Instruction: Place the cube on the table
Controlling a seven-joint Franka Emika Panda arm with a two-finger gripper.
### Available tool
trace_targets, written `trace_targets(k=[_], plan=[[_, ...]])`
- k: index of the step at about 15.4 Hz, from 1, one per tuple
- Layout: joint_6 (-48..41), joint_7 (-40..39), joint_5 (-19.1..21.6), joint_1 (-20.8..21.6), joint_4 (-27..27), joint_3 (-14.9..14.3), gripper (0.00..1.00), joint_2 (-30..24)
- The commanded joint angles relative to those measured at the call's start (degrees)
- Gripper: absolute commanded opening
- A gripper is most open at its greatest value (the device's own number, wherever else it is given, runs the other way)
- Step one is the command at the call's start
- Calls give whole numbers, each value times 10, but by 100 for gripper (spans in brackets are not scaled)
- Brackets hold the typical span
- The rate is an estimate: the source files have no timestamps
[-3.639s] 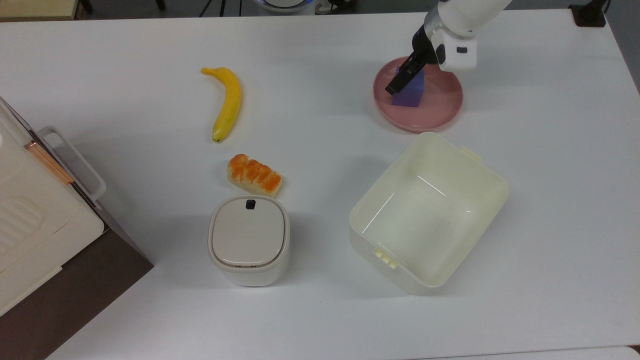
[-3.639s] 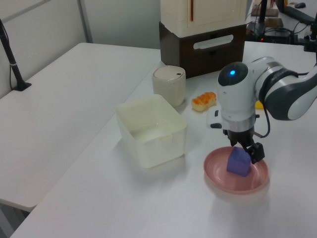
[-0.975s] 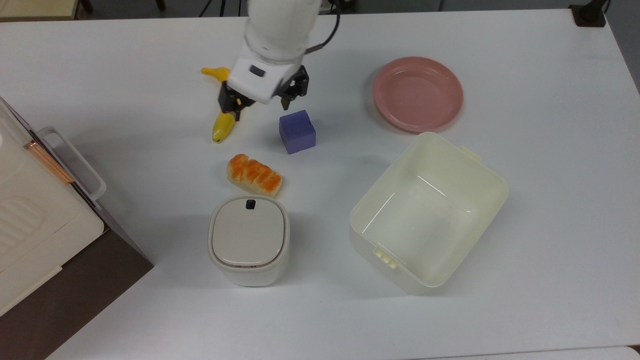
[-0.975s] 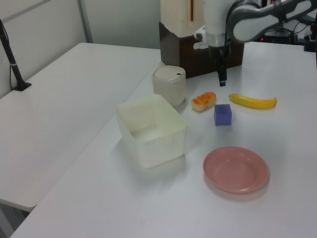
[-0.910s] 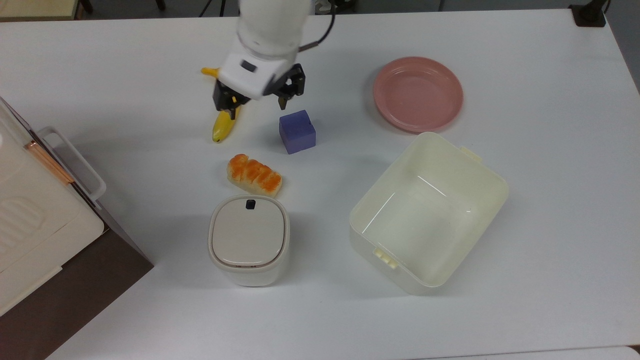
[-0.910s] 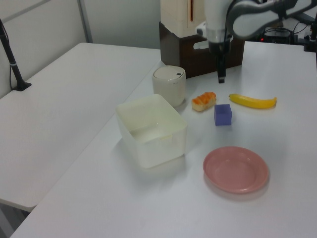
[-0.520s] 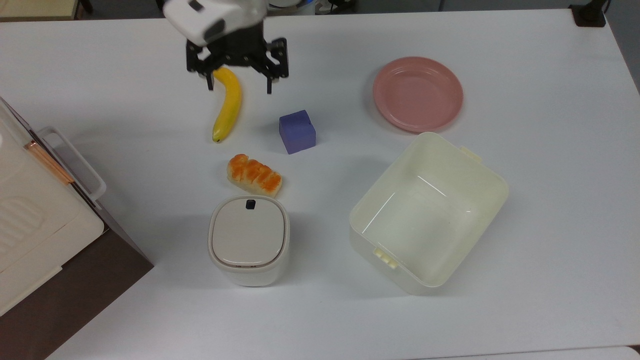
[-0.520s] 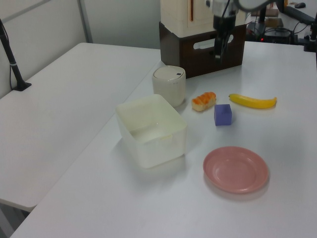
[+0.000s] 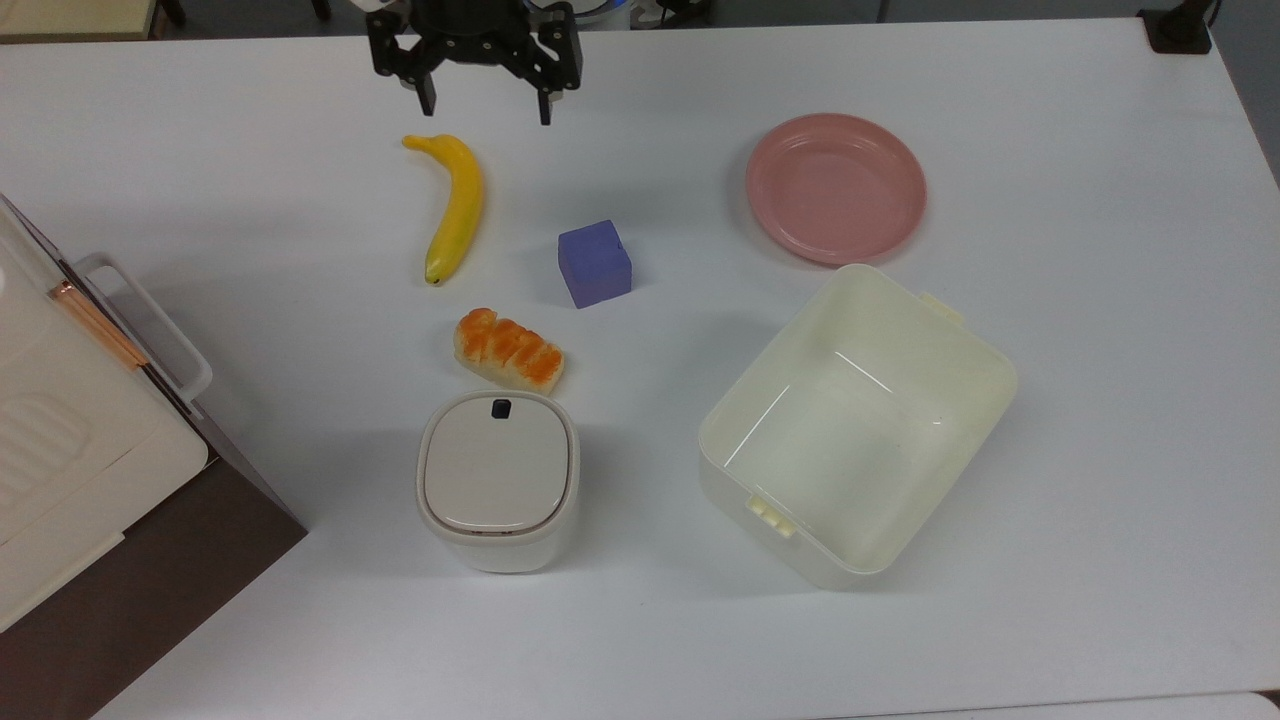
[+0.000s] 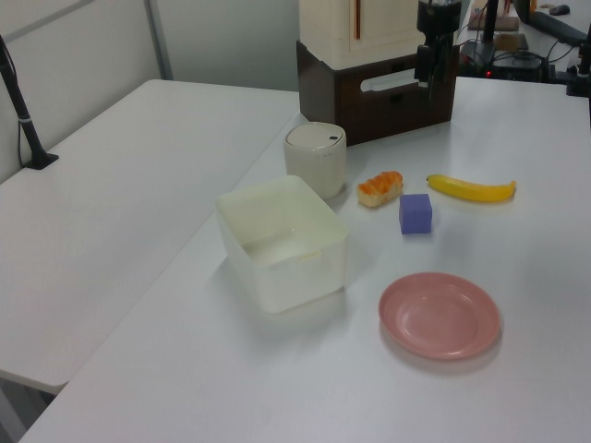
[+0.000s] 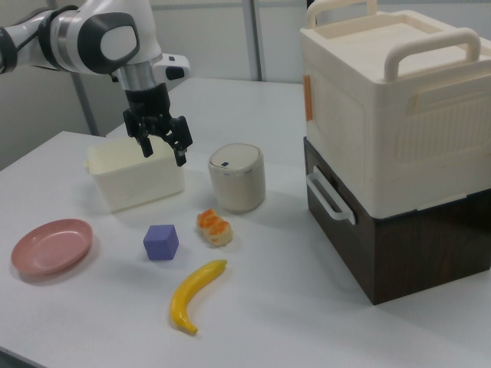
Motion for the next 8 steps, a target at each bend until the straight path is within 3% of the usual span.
trace_targets(k=[1, 8], plan=[[-12, 11, -3, 20, -3, -14, 100, -12], [-23, 7, -19, 23, -3, -14, 100, -23]])
